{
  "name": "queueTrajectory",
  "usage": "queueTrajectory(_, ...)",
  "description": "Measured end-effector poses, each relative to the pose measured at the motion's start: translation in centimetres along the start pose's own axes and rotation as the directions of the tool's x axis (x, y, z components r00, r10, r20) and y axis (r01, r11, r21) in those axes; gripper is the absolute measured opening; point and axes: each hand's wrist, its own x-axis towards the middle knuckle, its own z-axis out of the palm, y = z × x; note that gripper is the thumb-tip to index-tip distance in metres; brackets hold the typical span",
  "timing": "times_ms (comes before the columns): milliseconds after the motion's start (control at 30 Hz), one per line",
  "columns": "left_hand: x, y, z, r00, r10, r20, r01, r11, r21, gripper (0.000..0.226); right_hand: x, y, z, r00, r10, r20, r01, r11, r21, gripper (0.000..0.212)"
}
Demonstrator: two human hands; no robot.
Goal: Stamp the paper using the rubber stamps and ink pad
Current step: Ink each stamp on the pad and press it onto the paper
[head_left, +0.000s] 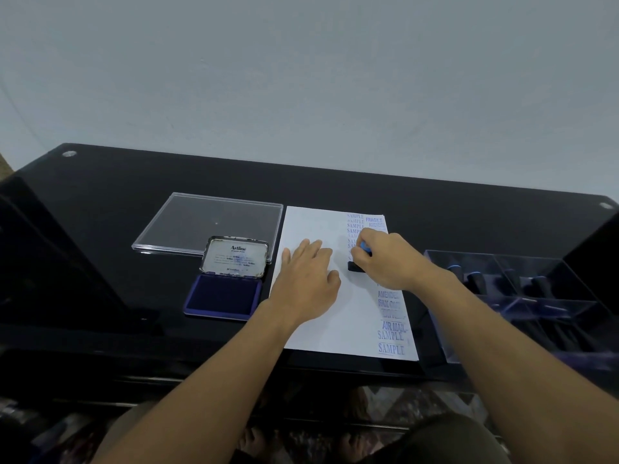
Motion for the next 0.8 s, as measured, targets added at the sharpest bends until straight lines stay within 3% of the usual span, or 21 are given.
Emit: queueTrajectory(800, -0.6, -0.9, 1.2, 0.997, 0.055, -0.053, -0.051, 0.997, 0.063, 0.045, 0.1, 0.2, 2.3, 0.996, 0.027, -0.089, -0.035, 0.996, -0.08, 0.018)
